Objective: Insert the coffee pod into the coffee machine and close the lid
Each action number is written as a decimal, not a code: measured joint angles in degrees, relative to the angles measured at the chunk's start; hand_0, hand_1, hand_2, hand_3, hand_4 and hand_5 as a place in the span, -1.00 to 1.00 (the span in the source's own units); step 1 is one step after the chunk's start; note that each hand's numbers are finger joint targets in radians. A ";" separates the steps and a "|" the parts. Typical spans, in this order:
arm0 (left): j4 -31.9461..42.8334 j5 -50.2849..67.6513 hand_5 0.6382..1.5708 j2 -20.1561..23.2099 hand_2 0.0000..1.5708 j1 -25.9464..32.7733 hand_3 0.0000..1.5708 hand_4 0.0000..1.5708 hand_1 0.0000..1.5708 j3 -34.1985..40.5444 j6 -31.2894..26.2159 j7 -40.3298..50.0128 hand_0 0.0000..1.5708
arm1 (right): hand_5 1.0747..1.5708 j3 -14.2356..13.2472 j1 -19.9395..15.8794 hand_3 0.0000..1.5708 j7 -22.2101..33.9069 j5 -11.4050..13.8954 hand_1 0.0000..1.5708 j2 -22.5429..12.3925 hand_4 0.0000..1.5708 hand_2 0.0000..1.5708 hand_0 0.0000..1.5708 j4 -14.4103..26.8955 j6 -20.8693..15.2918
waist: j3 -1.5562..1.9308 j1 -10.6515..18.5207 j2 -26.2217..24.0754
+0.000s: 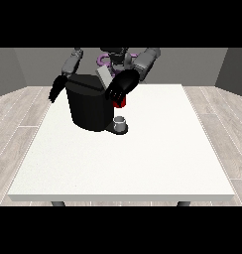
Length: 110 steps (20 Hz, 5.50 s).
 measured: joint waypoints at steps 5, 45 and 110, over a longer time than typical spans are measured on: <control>0.01 -0.69 1.00 -0.01 -0.33 0.45 -0.44 -1.00 -1.00 -0.04 0.93 -0.28 -1.00 | 1.00 -0.42 0.34 -1.00 0.42 0.16 -1.00 -0.60 -0.81 -1.00 -1.00 -0.08 -0.09 | 0.07 0.41 -0.64; -1.64 29.72 1.00 -29.52 -1.00 45.06 -1.00 -0.55 -1.00 16.84 -3.49 -1.99 -1.00 | 1.00 -1.75 18.28 -1.00 -1.41 -6.60 -1.00 -0.50 -0.80 -1.00 -1.00 2.04 8.43 | -0.35 24.31 -41.39; -42.76 44.62 1.00 -26.14 -1.00 59.96 -1.00 -0.51 -1.00 2.04 -1.31 9.59 -1.00 | 1.00 -2.34 -19.24 -1.00 12.20 -5.10 -1.00 -7.98 -0.74 -1.00 -1.00 16.70 8.86 | 0.71 32.11 -17.38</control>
